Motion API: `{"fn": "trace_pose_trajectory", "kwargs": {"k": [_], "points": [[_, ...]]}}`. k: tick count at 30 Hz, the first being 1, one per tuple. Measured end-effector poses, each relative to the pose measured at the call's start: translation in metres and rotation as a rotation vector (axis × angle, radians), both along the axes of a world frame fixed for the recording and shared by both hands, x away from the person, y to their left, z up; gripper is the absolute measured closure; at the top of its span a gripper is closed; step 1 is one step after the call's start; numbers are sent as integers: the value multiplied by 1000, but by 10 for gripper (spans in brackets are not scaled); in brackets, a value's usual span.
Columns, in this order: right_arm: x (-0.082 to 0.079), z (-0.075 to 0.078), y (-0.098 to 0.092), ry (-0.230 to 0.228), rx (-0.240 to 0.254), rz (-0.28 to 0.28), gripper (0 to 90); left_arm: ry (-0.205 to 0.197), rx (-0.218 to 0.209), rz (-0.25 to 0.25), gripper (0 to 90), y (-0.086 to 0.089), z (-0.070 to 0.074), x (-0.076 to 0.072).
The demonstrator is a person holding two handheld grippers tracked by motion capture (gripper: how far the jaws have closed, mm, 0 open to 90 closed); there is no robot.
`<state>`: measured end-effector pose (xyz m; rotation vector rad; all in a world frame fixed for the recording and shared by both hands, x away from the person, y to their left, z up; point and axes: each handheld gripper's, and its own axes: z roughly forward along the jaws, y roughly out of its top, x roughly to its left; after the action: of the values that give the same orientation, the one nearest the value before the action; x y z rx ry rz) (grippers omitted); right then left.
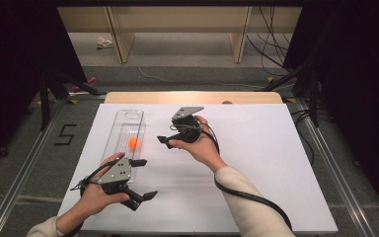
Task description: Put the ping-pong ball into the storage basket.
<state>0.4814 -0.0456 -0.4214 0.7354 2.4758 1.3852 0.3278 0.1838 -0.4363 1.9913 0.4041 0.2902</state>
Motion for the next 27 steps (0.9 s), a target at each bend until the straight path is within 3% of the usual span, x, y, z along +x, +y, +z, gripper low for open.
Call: {"fn": "trace_pose_trajectory", "kwargs": {"k": [13, 27], "points": [[-9, -4, -32, 15, 7, -46, 162, 0, 0, 2, 0, 0, 0, 0], [-16, -7, -52, 17, 13, -75, 162, 0, -2, 5, 0, 0, 0, 0]]}}
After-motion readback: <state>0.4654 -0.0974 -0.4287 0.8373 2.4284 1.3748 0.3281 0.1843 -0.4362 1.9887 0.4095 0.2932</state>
